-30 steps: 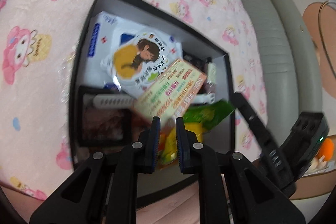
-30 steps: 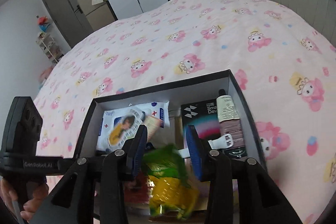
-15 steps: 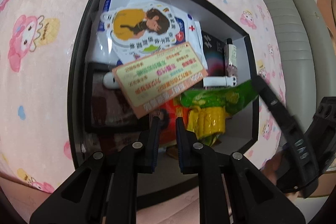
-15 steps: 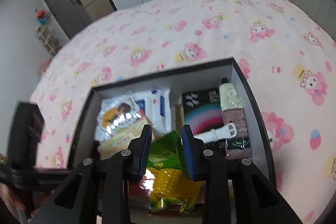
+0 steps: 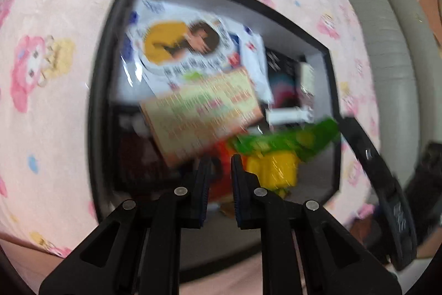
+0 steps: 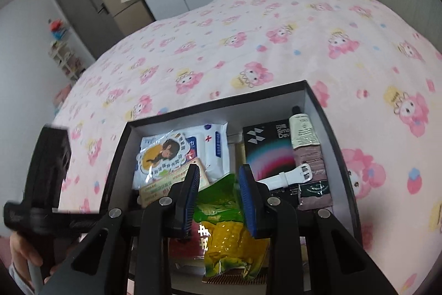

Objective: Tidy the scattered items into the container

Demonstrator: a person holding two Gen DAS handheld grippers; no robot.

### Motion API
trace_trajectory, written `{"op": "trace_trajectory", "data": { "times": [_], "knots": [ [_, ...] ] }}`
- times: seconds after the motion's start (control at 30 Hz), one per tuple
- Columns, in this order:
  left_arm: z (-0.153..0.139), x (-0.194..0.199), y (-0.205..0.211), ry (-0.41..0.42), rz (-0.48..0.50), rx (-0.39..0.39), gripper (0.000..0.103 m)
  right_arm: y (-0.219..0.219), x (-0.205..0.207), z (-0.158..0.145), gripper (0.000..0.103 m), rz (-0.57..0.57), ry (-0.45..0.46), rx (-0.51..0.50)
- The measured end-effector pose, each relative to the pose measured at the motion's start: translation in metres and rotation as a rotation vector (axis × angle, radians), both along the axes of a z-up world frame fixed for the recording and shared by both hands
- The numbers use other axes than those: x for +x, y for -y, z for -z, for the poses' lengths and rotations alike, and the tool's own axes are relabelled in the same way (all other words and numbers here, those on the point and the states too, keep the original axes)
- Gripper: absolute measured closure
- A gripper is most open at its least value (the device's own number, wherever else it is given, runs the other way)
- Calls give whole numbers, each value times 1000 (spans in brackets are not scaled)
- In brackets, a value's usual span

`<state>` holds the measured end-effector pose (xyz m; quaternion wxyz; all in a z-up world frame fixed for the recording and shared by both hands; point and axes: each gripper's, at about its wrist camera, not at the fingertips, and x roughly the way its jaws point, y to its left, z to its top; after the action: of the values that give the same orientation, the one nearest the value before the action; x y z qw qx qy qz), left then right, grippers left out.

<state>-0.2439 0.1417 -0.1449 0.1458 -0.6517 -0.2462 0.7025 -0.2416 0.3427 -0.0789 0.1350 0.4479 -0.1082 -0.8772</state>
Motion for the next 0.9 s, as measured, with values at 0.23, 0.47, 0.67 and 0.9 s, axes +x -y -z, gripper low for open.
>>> {"op": "trace_trajectory", "data": {
  "times": [0.23,0.47,0.67,0.9],
  "knots": [
    [11,3,-4,23,-9,-50,91,4,2,-3,77,-14,-4,-6],
    [-3,-11,5,-52,-41,-118,91,1,-6,12,77,-5,59,-6],
    [-31,-2,-1,-204,-1,-125,81,9,-5,11,76,-2,46,50],
    [-66,14,3,-400,-63,-213,63,17,7,-1,64,44,7,138]
  ]
}}
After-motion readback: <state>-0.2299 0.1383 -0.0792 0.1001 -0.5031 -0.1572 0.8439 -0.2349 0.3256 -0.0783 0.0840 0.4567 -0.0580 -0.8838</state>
